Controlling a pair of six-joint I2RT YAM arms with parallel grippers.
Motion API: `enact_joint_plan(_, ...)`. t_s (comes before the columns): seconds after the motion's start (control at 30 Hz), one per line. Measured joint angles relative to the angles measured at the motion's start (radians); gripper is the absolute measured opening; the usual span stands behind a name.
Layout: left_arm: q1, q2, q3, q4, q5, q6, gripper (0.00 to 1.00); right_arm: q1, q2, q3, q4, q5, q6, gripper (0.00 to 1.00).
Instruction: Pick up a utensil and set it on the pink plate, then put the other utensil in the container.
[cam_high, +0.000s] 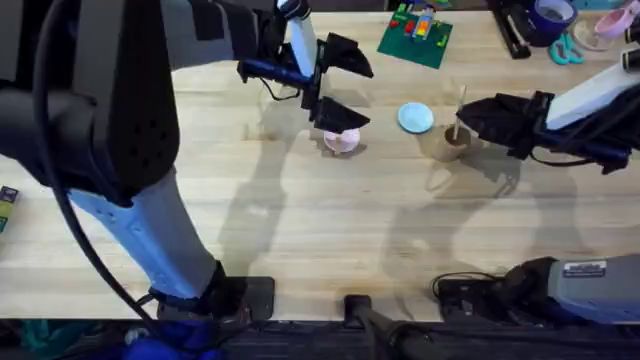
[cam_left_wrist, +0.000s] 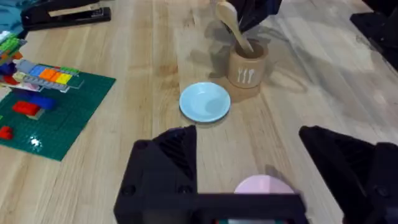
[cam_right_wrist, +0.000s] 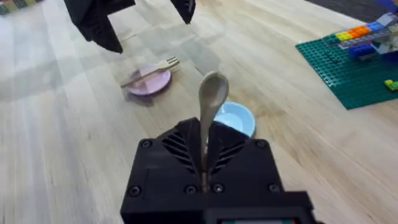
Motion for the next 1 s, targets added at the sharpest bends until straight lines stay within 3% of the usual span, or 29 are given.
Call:
enact_joint_plan(0.37, 0.0, 0.0, 0.0, 0.0, 0.0, 0.0, 0.993, 0.0, 0.066, 0.0, -0.001, 0.015, -0.07, 0.031)
enact_joint_plan(1.0, 0.0, 0.0, 0.0, 0.0, 0.0, 0.0, 0.993, 0.0, 0.068, -0.001, -0.029, 0.04, -0.093, 0.031)
